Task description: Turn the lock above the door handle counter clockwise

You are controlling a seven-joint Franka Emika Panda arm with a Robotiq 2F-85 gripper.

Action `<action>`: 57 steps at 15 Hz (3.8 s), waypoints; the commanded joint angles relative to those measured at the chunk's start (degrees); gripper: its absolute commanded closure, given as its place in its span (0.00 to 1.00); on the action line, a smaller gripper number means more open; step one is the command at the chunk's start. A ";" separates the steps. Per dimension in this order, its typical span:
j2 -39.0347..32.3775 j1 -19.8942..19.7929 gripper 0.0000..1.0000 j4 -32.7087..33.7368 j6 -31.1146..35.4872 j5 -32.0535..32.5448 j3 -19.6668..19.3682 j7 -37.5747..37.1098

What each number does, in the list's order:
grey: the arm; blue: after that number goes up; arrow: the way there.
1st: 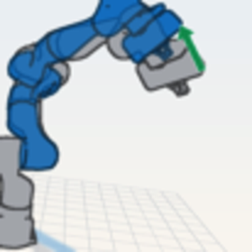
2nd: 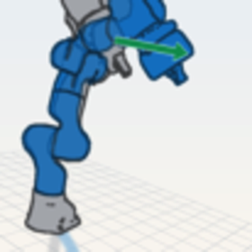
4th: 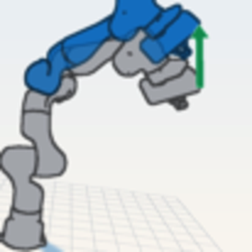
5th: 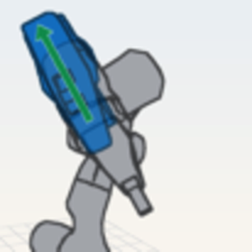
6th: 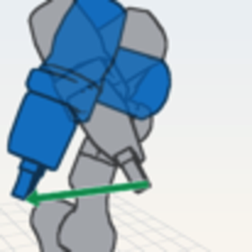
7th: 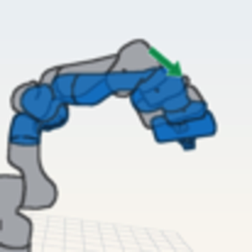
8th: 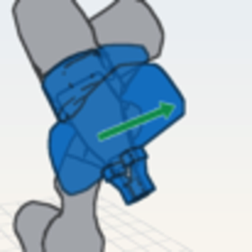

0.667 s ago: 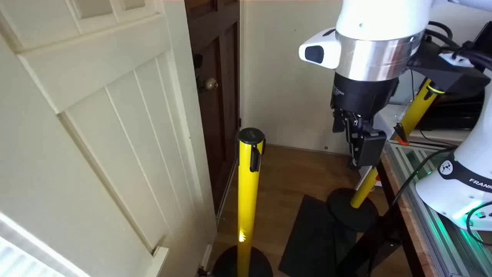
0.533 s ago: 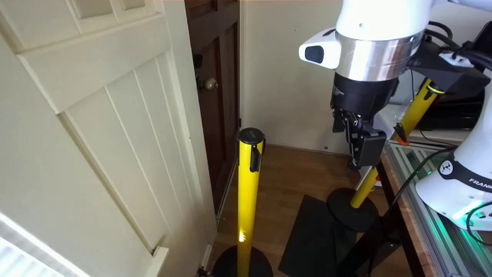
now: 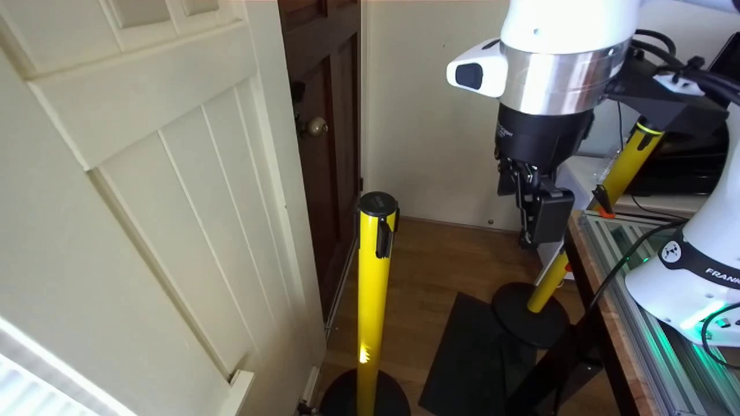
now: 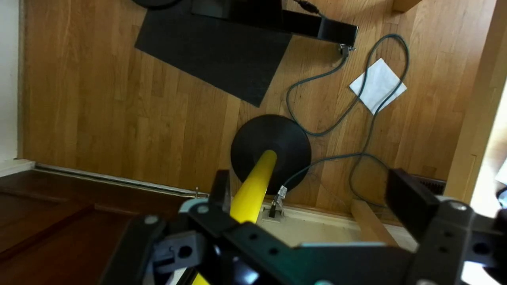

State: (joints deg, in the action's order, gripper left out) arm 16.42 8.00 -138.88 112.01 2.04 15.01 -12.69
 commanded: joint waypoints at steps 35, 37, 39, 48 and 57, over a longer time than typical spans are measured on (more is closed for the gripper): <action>-41.03 -26.52 0.00 46.94 7.71 -52.97 -23.05 41.18; -39.73 -27.19 0.00 45.79 5.50 -50.27 -22.93 42.10; -40.69 -27.07 0.00 46.04 7.23 -50.93 -22.40 41.93; -49.81 -31.00 0.00 57.79 10.11 -58.83 -18.45 50.99; -58.03 -31.73 0.26 67.38 13.37 -63.01 -16.30 54.79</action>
State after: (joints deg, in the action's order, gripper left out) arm -38.06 -22.41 -76.41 124.56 -58.59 -2.84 40.59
